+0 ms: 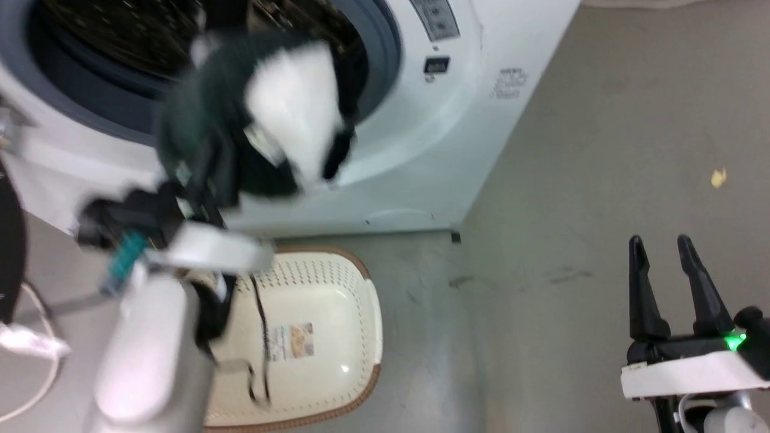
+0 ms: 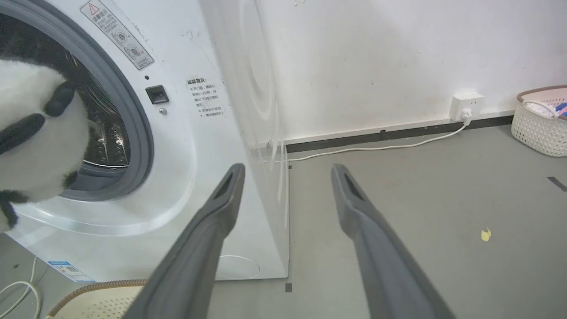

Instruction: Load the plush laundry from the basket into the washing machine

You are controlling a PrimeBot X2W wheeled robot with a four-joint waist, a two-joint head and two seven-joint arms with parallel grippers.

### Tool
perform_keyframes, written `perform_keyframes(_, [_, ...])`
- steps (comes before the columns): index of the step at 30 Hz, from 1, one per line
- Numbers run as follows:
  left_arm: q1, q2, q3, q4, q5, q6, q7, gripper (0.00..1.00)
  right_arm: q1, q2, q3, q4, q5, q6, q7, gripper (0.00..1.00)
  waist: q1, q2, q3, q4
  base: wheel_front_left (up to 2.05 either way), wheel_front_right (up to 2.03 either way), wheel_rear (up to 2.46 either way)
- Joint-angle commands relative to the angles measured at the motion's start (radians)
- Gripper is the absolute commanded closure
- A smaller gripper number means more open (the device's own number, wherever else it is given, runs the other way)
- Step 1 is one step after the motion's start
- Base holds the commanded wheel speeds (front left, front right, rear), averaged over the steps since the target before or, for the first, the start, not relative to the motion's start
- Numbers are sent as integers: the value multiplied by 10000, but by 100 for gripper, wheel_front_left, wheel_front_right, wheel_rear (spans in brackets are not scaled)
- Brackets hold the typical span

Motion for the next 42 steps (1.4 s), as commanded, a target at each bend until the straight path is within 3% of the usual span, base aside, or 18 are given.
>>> perform_keyframes(1, [-657, 169, 114, -11, 102, 36, -29, 100, -188, 17, -7, -58, 84, -7, -45, 0, -2, -1, 667, -447, 0, 0, 0])
perform_keyframes(10, [-4127, 1290, 588, 1261, 391, 110, 1518, 100, -913, 17, 183, -158, 598, -7, -46, 0, -2, -1, 2404, -1302, 0, 0, 0])
perform_keyframes(21, [-8002, 2806, 156, 5117, 1505, 55, 2916, 100, -1643, 17, 518, -82, 1161, -7, -46, 0, -2, -1, 3762, -2061, 0, 0, 0])
perform_keyframes(33, [-9260, 2707, -418, 7738, 1787, 61, 2725, 100, -1827, 17, 631, 27, 1246, -7, -46, 0, -2, -1, 3911, -2099, 0, 0, 0])
perform_keyframes(34, [-9251, 2681, -459, 7854, 1786, 48, 2588, 62, -1819, 17, 640, 35, 1224, -7, -46, 0, -2, -1, 3831, -2067, 0, 0, 0])
perform_keyframes(35, [-9227, 2640, -493, 7960, 1766, 19, 2441, 0, -1805, 17, 639, 37, 1195, -7, -46, 0, -2, -1, 3741, -2025, 0, 0, 0])
perform_keyframes(42, [-8527, 2140, -860, 8614, 1585, -307, 1335, 0, -1551, 17, 367, 15, 806, -7, -46, 0, -2, -1, 2627, -1463, 0, 0, 0])
